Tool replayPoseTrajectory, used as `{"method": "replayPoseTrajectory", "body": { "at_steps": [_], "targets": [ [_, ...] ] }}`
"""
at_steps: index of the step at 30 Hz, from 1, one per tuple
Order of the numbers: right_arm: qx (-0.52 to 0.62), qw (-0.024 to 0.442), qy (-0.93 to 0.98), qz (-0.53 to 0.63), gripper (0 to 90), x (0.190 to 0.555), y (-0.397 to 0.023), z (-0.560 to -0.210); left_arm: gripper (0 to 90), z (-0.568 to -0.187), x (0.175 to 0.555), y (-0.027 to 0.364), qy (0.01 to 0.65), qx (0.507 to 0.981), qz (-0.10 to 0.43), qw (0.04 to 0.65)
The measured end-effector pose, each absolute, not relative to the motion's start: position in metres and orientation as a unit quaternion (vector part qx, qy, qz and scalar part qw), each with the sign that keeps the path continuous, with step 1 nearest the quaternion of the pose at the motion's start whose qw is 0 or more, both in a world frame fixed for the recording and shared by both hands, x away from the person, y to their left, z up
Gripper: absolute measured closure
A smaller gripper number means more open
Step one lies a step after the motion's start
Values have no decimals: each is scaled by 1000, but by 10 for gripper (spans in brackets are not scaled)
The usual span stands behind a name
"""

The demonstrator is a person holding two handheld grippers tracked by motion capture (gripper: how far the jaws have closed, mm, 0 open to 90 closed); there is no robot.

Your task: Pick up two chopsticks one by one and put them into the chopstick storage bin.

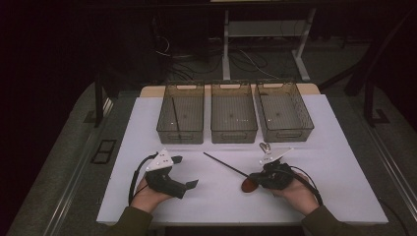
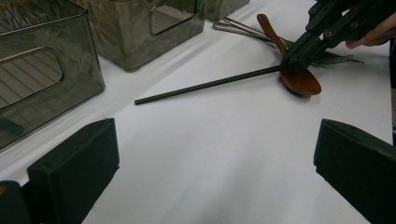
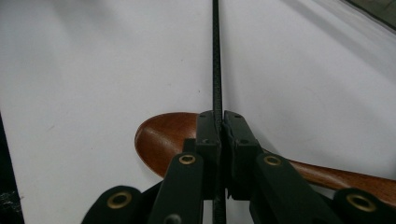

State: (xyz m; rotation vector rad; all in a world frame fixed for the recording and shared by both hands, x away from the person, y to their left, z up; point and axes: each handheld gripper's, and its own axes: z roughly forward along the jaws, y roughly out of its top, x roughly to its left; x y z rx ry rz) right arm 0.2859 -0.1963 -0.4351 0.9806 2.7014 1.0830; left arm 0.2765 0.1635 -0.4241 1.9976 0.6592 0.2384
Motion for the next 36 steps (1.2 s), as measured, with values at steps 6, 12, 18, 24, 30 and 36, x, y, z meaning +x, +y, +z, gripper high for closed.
{"method": "replayPoseTrajectory", "body": {
  "at_steps": [6,12,18,24,30,36],
  "targets": [
    [321,30,873,366,844,287,-201,-431,0,-424,277,163,272,822,98,491],
    [323,24,862,391,844,287,-207,-421,0,-425,277,164,271,823,97,489],
    [323,24,852,411,843,287,-211,-413,0,-425,276,162,271,823,96,490],
    [324,28,848,419,843,290,-211,-406,0,-427,276,162,271,823,96,490],
    [325,37,843,427,843,296,-210,-398,0,-427,276,162,270,823,95,490],
    [332,41,838,431,844,305,-207,-391,0,-427,276,164,273,822,94,492]
  ]
}}
